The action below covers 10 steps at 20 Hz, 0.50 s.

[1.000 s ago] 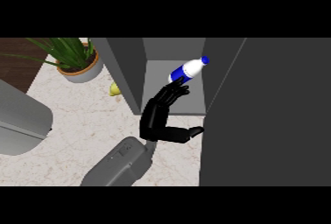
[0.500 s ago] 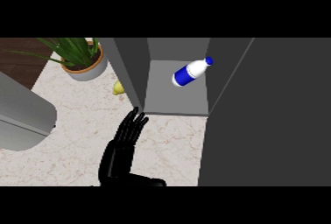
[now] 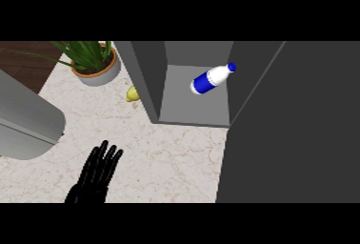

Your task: Pick up the bottled water, place it into the cabinet and close the cabinet

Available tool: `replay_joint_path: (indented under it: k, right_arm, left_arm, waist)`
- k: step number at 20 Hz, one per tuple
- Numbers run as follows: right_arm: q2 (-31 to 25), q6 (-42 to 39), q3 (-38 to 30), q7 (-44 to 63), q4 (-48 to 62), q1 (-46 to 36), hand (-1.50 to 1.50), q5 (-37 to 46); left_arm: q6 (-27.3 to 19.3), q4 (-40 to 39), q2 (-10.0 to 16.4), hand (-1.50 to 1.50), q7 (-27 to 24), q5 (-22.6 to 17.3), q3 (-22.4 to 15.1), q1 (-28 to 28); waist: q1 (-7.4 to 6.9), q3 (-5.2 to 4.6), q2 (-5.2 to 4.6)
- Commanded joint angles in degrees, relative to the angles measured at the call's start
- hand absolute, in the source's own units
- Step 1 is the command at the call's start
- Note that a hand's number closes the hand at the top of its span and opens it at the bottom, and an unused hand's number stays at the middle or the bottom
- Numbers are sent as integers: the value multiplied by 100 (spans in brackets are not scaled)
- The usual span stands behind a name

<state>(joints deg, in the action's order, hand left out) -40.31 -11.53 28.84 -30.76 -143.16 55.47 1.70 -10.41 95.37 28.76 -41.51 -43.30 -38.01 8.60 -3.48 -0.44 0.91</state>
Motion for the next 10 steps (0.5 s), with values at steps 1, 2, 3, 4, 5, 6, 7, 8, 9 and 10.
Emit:
replay_joint_path:
  k: [1, 2, 3, 4, 5, 6, 7, 8, 9, 10]
  right_arm:
    - [-386, -99, 341, 613, -1135, -254, 150, 1091]
    - [-368, -75, 485, 660, -1063, -351, 150, 1108]
    - [-331, -5, 532, 778, -1195, -426, 150, 935]
    - [-284, 65, 638, 915, -1123, -550, 150, 959]
    - [-253, 84, 797, 1044, -1140, -685, 150, 932]
    - [-176, 140, 945, 1155, -1030, -806, 150, 909]
    - [-141, 132, 1113, 1301, -1027, -914, 150, 776]
    - [-186, 177, 1195, 1511, -1067, -921, 150, 779]
    - [-158, 176, 1219, 1710, -1024, -1160, 150, 656]
    - [16, 284, 1367, 1762, -890, -1284, 150, 628]
  left_arm:
    - [317, 293, 564, -150, -329, -126, 336, 527]
    - [467, 365, 731, -150, -358, -195, 395, 662]
    - [642, 393, 925, -150, -454, -273, 555, 763]
    - [635, 524, 994, -150, -561, -201, 503, 990]
    - [839, 427, 1078, -150, -570, -342, 656, 931]
    - [967, 542, 1298, -150, -464, -487, 810, 945]
    - [1146, 466, 1410, -150, -622, -448, 839, 1088]
    - [1281, 511, 1448, -150, -773, -473, 851, 1270]
    - [1294, 543, 1535, -150, -739, -444, 879, 1268]
    - [1385, 553, 1628, -150, -784, -452, 871, 1430]
  waist:
    - [5, -18, 4]
    - [-7, -18, 4]
    - [-49, -21, -22]
    - [-59, -9, -30]
    - [-46, -20, -57]
    - [-59, -17, -68]
    - [-105, -19, -83]
    - [-98, -19, -74]
    - [-162, -16, -115]
    - [-231, -22, -115]
